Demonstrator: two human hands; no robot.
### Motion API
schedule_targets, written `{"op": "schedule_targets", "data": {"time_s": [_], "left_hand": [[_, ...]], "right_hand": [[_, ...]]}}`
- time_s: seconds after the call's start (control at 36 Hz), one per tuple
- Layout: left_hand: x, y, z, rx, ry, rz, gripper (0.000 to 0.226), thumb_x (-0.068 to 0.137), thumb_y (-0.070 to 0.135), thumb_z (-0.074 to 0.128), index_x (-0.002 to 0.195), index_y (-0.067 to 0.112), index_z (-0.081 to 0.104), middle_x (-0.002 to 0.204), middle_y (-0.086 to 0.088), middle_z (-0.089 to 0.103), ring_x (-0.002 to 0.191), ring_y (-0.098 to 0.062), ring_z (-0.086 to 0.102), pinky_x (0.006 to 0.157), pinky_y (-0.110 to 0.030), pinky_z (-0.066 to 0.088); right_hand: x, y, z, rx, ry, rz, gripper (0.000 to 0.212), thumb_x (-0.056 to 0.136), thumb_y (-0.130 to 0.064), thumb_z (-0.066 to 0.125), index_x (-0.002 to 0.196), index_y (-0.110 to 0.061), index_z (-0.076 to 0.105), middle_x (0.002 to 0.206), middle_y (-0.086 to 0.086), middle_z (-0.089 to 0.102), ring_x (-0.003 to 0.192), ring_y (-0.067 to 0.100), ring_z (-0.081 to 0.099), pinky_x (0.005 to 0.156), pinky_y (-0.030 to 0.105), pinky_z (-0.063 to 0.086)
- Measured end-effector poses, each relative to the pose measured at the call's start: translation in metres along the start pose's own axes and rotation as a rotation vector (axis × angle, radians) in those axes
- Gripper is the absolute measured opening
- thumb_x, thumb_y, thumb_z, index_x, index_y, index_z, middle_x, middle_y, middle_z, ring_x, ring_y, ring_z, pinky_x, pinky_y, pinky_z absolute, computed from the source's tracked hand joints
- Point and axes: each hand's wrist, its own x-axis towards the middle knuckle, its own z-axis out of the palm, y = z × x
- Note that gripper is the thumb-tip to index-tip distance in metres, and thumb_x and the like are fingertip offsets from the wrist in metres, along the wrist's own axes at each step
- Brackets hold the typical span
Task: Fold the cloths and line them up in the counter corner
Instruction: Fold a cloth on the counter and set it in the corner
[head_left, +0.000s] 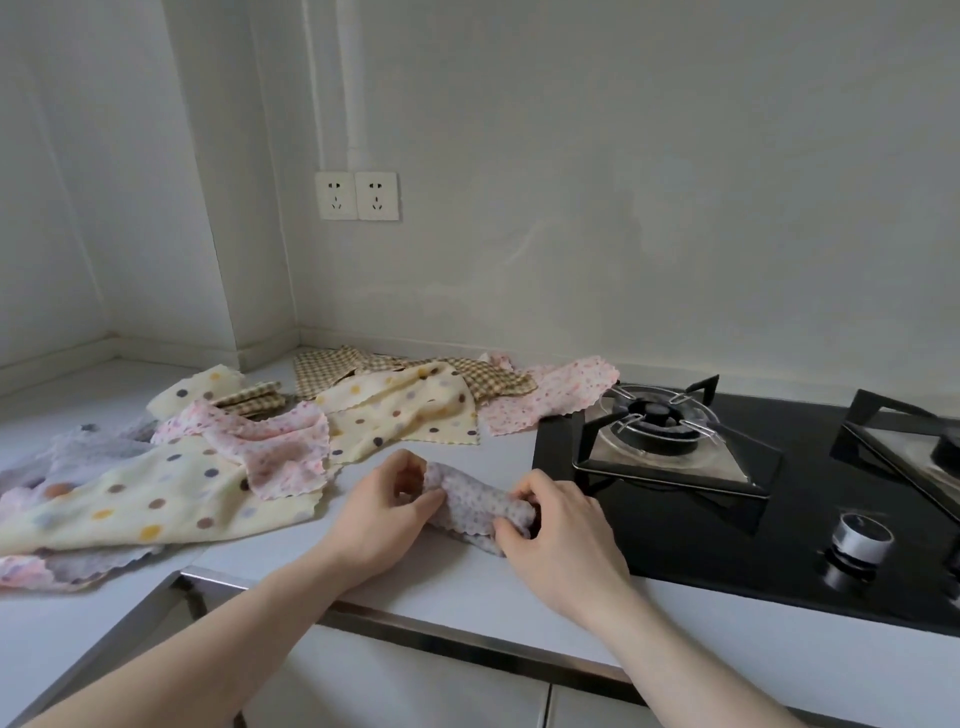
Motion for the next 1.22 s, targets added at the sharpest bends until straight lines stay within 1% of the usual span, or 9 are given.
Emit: {"op": "schedule_targets", "data": {"time_s": [0.11, 0.28, 0.44, 0.56, 0.67, 0.81, 0.92, 1.03, 1.22], "left_hand": [[0.006, 0.0, -0.003, -0.053, -0.009, 0.022, 0.01, 0.093, 0.03, 0.07, 0.095, 0.024, 0.063, 0.087, 0.006, 0.069, 0.079, -0.02, 0.068, 0.074, -0.035, 0.057], [-0.004, -0.003, 0.009, -0.045, 0.042, -0.068, 0.01, 0.094, 0.031, 0.069, 0.094, 0.022, 0.063, 0.083, 0.007, 0.067, 0.074, -0.011, 0.064, 0.067, -0.023, 0.053], [0.006, 0.029, 0.006, -0.029, -0.001, -0.325, 0.01, 0.092, 0.029, 0.072, 0.09, 0.022, 0.065, 0.078, 0.009, 0.069, 0.072, -0.009, 0.063, 0.064, -0.019, 0.048], [0.0, 0.083, -0.003, -0.192, -0.05, -0.468, 0.014, 0.09, 0.027, 0.075, 0.093, 0.015, 0.066, 0.08, -0.002, 0.071, 0.073, -0.021, 0.068, 0.069, -0.035, 0.059], [-0.004, 0.164, -0.017, -0.226, -0.144, -0.419, 0.01, 0.089, 0.012, 0.075, 0.094, 0.014, 0.066, 0.085, -0.006, 0.072, 0.076, -0.02, 0.07, 0.069, -0.027, 0.058], [-0.016, 0.268, -0.024, -0.294, -0.325, -0.332, 0.01, 0.089, 0.006, 0.075, 0.094, 0.009, 0.067, 0.077, -0.007, 0.073, 0.074, -0.02, 0.073, 0.071, -0.032, 0.062], [-0.015, 0.335, -0.005, -0.264, -0.453, -0.208, 0.01, 0.088, 0.017, 0.077, 0.088, 0.016, 0.068, 0.077, -0.01, 0.073, 0.074, -0.025, 0.073, 0.066, -0.029, 0.059], [-0.016, 0.394, 0.03, -0.221, -0.518, -0.117, 0.015, 0.088, 0.031, 0.078, 0.083, 0.022, 0.068, 0.077, -0.004, 0.073, 0.072, -0.022, 0.07, 0.069, -0.039, 0.059], [-0.06, 0.497, 0.104, -0.228, -0.61, -0.031, 0.012, 0.089, 0.029, 0.077, 0.087, 0.019, 0.069, 0.076, 0.003, 0.073, 0.067, -0.003, 0.067, 0.061, -0.016, 0.051]], "right_hand": [[0.007, 0.001, 0.001, 0.063, 0.01, -0.046, 0.02, 0.089, -0.049, 0.062, 0.099, -0.035, 0.053, 0.096, -0.017, 0.057, 0.09, 0.008, 0.044, 0.081, 0.028, 0.038], [0.002, 0.013, 0.011, 0.089, -0.065, -0.001, 0.023, 0.087, -0.053, 0.064, 0.099, -0.036, 0.053, 0.099, -0.019, 0.056, 0.096, 0.007, 0.047, 0.085, 0.028, 0.045], [0.015, 0.007, -0.008, 0.308, -0.274, 0.228, 0.016, 0.084, -0.041, 0.07, 0.093, -0.035, 0.059, 0.1, -0.018, 0.06, 0.094, 0.0, 0.056, 0.075, 0.017, 0.045], [0.013, -0.02, -0.063, 0.521, -0.328, 0.453, 0.008, 0.088, -0.023, 0.069, 0.091, -0.026, 0.062, 0.087, -0.007, 0.069, 0.081, 0.008, 0.064, 0.062, 0.012, 0.047], [0.004, -0.041, -0.154, 0.613, -0.276, 0.568, 0.01, 0.09, -0.024, 0.067, 0.1, -0.028, 0.069, 0.091, -0.009, 0.072, 0.086, 0.001, 0.067, 0.066, 0.012, 0.048], [-0.039, -0.059, -0.271, 0.607, -0.223, 0.661, 0.006, 0.089, -0.026, 0.069, 0.084, -0.026, 0.073, 0.08, -0.004, 0.072, 0.073, 0.002, 0.062, 0.065, 0.021, 0.046], [-0.072, -0.053, -0.343, 0.553, -0.11, 0.699, 0.009, 0.09, -0.028, 0.07, 0.082, -0.025, 0.073, 0.079, -0.003, 0.072, 0.073, 0.006, 0.064, 0.067, 0.026, 0.047], [-0.106, -0.033, -0.399, 0.475, 0.005, 0.72, 0.016, 0.091, -0.035, 0.069, 0.081, -0.023, 0.071, 0.077, -0.003, 0.072, 0.074, 0.012, 0.068, 0.065, 0.028, 0.05], [-0.181, 0.023, -0.492, 0.406, 0.119, 0.727, 0.012, 0.089, -0.032, 0.073, 0.082, -0.023, 0.072, 0.076, -0.003, 0.073, 0.072, 0.013, 0.07, 0.067, 0.035, 0.055]]}}
